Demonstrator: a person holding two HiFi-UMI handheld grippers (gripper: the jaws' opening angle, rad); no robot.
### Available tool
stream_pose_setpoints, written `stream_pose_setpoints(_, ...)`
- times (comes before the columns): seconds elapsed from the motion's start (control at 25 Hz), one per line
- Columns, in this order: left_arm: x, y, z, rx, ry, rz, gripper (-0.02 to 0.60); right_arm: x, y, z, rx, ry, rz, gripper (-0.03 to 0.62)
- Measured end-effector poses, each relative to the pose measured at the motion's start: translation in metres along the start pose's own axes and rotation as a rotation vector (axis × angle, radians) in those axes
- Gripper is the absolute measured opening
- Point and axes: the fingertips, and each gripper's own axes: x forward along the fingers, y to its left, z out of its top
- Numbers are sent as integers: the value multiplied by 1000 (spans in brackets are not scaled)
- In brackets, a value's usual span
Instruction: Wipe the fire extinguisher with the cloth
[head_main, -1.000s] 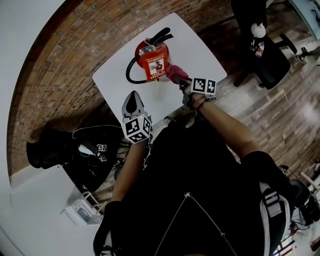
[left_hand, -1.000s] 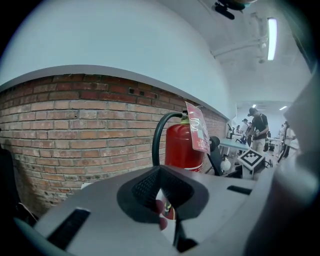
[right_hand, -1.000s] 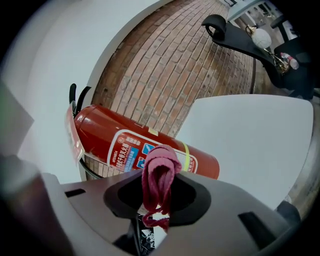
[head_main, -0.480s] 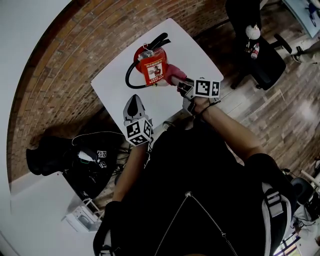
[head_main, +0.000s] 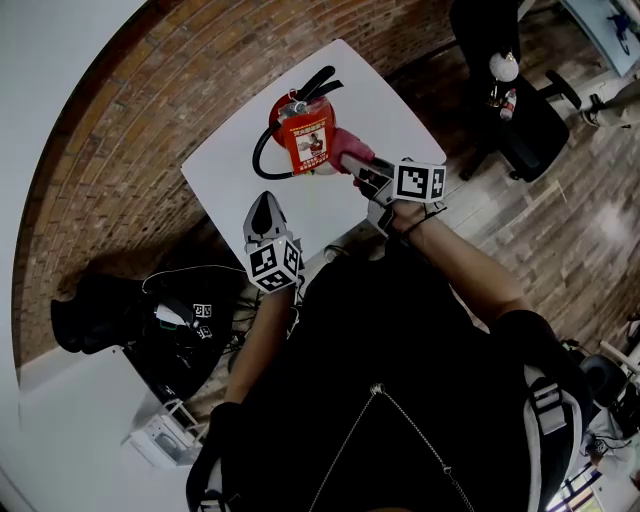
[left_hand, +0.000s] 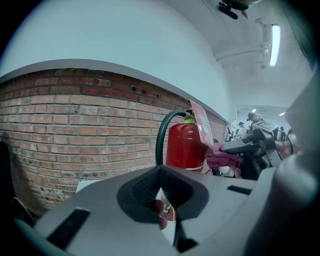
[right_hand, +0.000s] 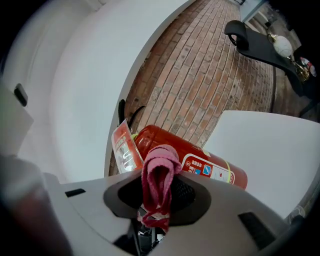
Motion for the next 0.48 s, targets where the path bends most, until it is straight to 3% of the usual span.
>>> stream_pose_setpoints(0.48, -6, 13, -5, -15, 8, -8, 5, -2, 8, -15, 33, -98, 61, 115)
